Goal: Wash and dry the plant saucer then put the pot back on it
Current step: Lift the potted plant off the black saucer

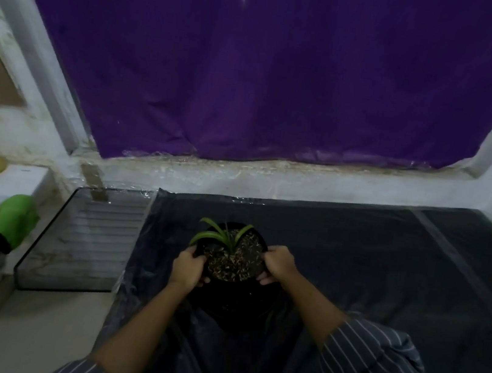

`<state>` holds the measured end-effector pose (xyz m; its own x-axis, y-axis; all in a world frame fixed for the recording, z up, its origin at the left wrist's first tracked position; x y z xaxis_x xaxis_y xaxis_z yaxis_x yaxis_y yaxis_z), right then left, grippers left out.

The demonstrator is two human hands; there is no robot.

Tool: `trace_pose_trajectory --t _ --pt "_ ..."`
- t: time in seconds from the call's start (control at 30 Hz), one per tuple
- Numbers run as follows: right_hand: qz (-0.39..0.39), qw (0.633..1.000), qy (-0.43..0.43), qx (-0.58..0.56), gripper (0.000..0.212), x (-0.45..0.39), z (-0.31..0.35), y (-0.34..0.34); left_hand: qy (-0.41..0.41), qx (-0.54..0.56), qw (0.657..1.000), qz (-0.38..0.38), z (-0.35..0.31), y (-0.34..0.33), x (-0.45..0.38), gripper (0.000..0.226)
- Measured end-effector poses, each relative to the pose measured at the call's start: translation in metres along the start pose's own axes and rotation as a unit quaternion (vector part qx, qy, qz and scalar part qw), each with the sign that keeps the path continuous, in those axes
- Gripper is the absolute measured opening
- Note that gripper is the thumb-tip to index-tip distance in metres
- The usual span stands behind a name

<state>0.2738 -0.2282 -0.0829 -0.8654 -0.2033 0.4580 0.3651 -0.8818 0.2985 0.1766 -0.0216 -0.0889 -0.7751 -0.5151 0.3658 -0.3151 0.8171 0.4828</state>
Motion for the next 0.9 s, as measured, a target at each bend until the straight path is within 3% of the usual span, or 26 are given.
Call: trace_pose_trajectory --t 0.33,0.63,0.73,0.9 --pt "-0.072 0.996 0.016 -0.058 0.019 0.025 0.007 0.078 -0.075 -0.012 0.997 0.024 -0.051 -0.045 0.016 0.052" --pt "-0.138 0.985 0.006 -0.103 0.028 0.046 -0.024 0.141 -0.108 0.001 0.994 0.030 -0.070 -0.107 0.034 0.045" --pt "-0.137 0.983 -0.003 -0.124 0.021 0.048 -0.032 0.150 -0.104 0.029 0.994 0.024 -0.075 -0.112 0.041 0.052" --pt "-0.125 0.981 -0.004 -0.147 0.018 0.047 -0.034 0.144 -0.072 0.077 0.994 -0.004 -0.068 -0.102 0.038 0.041"
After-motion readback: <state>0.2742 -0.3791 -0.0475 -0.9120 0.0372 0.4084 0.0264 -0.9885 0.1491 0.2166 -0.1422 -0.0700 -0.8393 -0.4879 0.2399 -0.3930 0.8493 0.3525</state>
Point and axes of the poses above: each hand's wrist, its own x-axis away from the middle knuckle, its own y-axis out of the back of the hand, z = x × y, the point moved 9 cm from there along -x, towards the middle knuckle, and after that the axes turned 11 degrees about -x, right-handed, at the moved point
